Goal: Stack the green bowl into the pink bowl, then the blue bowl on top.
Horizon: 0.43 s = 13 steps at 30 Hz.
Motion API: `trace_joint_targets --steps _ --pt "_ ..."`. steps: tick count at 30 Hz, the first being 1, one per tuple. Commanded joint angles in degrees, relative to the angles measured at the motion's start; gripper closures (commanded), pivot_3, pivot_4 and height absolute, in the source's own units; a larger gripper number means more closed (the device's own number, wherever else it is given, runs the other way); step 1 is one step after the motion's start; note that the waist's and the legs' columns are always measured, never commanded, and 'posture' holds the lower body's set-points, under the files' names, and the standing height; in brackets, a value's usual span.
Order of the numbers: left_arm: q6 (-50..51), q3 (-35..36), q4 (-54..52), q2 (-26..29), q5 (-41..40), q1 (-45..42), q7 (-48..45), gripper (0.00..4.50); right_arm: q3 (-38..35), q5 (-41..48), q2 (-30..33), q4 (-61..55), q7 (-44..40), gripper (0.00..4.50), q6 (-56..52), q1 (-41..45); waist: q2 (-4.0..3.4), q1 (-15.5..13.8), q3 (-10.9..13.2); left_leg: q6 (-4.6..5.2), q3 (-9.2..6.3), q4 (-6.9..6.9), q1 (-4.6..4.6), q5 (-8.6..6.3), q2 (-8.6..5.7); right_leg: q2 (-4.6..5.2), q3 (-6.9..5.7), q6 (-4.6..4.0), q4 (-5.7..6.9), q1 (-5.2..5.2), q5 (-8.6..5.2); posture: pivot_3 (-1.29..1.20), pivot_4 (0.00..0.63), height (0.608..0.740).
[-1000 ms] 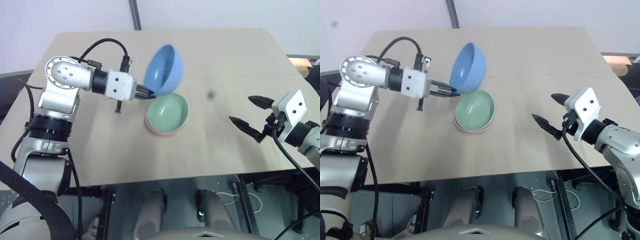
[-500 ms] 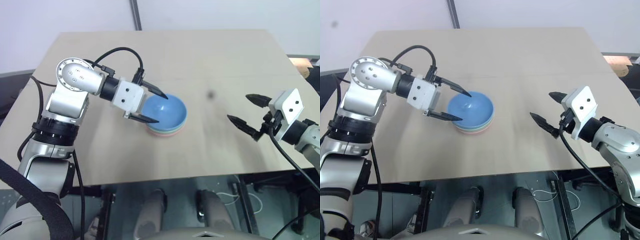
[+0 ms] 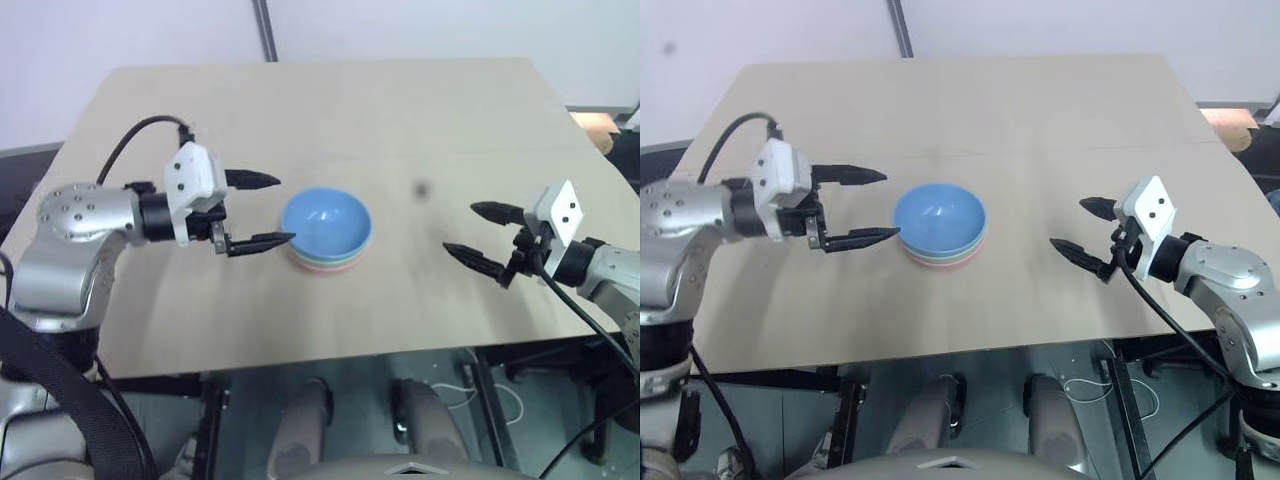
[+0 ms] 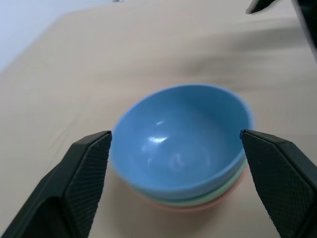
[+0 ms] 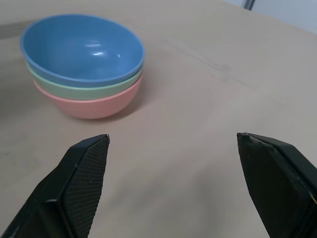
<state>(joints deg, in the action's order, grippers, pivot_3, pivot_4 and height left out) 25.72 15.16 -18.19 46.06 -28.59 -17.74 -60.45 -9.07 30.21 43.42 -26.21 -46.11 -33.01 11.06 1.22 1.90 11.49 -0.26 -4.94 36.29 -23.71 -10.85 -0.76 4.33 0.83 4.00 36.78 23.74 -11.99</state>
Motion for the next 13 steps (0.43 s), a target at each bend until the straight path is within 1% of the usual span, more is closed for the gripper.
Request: trace_joint_targets --steps 1,4,7,11,13 --pt "2.2 7.3 -4.3 -2.7 -3.8 6.3 6.3 0.04 -2.0 0.5 1.6 1.0 -4.3 0.0 3.9 -1.1 0.04 -0.1 0.0 0.0 -0.03 0.01 -0.02 0.0 -0.01 0.02 -0.04 0.03 0.03 0.0 0.01 0.0 0.15 0.74" --pt "3.2 10.7 -6.4 -1.8 -4.3 13.6 6.5 0.04 -5.4 1.3 3.8 2.4 -8.3 0.0 5.9 -3.7 0.03 -0.3 0.0 0.0 -0.04 0.01 -0.02 0.0 0.0 -0.04 -0.06 -0.05 0.03 0.02 -0.02 0.0 0.15 0.74" --pt "2.5 15.5 -7.7 -1.2 -4.8 20.9 5.5 0.04 -11.7 2.4 7.5 5.0 -13.5 0.0 7.0 -8.3 0.01 -0.8 0.0 -0.01 0.02 -0.01 -0.01 -0.01 -0.02 0.01 0.0 -0.14 0.01 0.02 -0.08 0.0 0.15 0.74" --pt "3.0 19.6 -8.3 0.0 -6.2 27.8 3.2 0.04 -17.7 2.3 10.7 7.8 -17.8 0.0 8.8 -13.0 0.02 -1.3 0.0 -0.01 0.05 0.0 0.02 -0.02 0.02 0.03 -0.02 -0.17 0.01 0.01 -0.08 0.0 0.15 0.74" --pt "2.8 20.5 -8.2 0.9 -6.9 29.5 2.2 0.04 -19.3 2.3 11.5 8.3 -18.9 0.0 9.1 -14.4 0.02 -1.3 0.0 -0.02 0.05 0.01 0.02 -0.02 0.06 0.05 -0.03 -0.18 0.0 0.01 -0.08 0.0 0.15 0.74"
